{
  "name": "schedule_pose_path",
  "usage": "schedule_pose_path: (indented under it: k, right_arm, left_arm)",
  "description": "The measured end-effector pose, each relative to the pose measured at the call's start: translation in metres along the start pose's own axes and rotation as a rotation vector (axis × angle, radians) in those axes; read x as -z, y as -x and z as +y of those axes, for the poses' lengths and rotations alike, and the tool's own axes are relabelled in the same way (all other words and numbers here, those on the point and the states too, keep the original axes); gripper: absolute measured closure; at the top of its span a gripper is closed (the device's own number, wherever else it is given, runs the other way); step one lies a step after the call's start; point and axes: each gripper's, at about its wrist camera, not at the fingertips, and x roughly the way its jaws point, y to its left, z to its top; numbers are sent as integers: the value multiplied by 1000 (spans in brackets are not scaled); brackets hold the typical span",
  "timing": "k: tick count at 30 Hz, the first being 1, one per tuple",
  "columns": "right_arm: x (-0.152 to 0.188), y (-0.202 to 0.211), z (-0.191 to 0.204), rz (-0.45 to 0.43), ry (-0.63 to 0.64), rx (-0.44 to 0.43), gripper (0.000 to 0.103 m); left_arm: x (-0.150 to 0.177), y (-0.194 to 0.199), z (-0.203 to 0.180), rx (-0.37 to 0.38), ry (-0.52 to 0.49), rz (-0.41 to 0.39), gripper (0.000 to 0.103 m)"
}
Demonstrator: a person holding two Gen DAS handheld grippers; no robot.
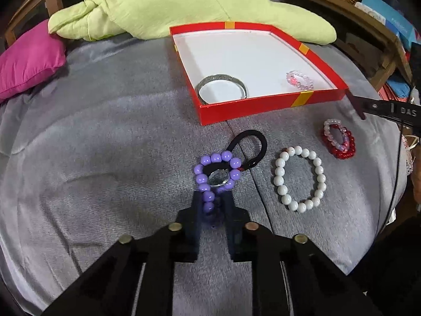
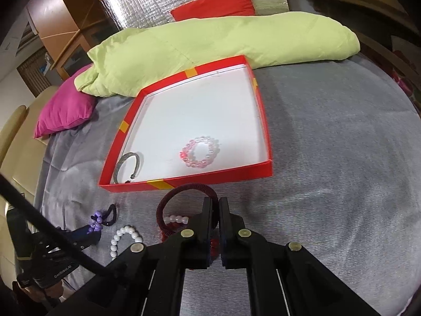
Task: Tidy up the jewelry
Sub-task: 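Grasp the maroon bangle with the right tool while the left tool grasps the purple bracelet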
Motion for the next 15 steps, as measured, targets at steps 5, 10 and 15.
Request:
schedule_pose_path:
  k: [5, 10, 15]
  right_arm:
    - [0, -1, 9, -14, 11, -8, 98]
    - [0, 2, 15, -45, 16, -19, 98]
    - [-2, 6, 12, -65, 2, -26, 98]
  left_arm:
    - [0, 17, 4, 29, 11, -61, 93]
    - [-4, 29, 15, 32, 48, -113, 93]
    - [-8, 44, 20, 65, 68, -177, 93]
